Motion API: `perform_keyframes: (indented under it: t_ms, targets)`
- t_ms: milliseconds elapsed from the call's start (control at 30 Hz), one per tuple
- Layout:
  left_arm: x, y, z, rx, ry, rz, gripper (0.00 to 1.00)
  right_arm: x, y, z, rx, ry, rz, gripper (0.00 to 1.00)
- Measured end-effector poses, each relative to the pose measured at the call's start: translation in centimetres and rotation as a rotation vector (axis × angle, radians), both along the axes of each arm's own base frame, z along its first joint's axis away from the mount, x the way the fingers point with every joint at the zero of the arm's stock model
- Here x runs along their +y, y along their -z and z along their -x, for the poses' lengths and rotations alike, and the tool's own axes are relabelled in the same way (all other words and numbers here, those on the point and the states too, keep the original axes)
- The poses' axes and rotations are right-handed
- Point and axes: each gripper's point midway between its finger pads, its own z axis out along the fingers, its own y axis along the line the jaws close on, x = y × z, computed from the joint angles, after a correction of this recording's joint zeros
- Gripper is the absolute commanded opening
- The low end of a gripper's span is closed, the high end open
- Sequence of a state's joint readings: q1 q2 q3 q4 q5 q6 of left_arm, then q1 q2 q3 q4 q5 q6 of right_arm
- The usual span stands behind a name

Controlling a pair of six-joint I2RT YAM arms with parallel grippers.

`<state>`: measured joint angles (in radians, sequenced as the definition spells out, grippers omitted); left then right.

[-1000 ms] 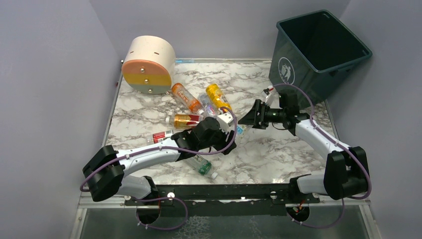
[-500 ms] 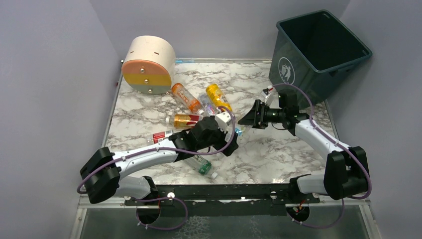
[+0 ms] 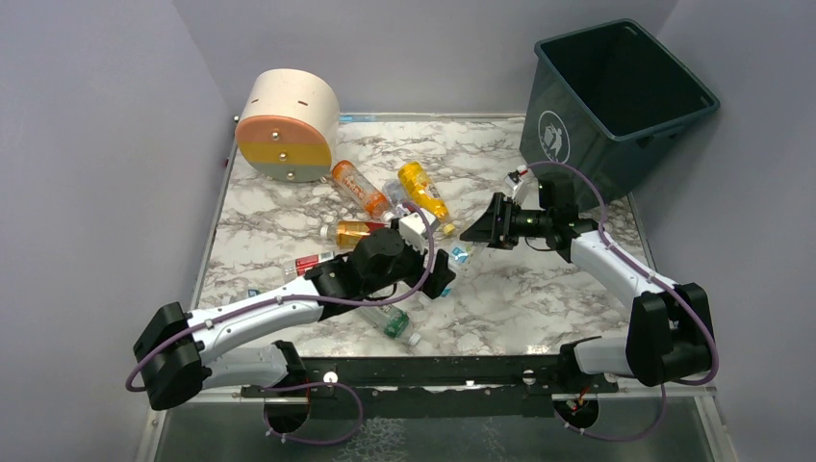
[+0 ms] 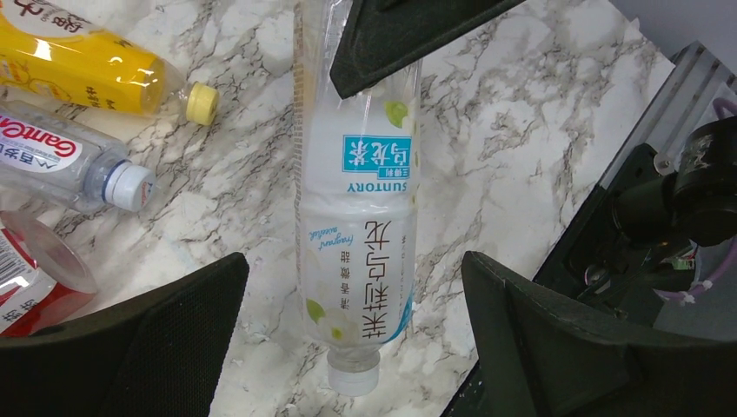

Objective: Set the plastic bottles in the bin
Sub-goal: Pick up the plastic bottle at the center of the board.

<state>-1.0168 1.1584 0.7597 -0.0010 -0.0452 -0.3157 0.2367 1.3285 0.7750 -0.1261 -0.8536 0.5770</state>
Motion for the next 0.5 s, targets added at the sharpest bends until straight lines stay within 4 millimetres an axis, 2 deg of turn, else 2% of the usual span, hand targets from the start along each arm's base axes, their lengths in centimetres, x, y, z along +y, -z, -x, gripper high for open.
perform_keyframes:
  t_ms: [333, 500]
  targets:
    - [1.4, -3.1, 0.1, -0.047, -0.049, 0.086, 0.99, 0.0, -0.1, 0.0, -0.003, 0.001, -0.001, 0.64]
    - [1.8, -3.8, 0.2, -0.057, -0.060, 0.106, 0.99, 0.0, -0.6, 0.1, -0.019, 0.002, -0.004, 0.64]
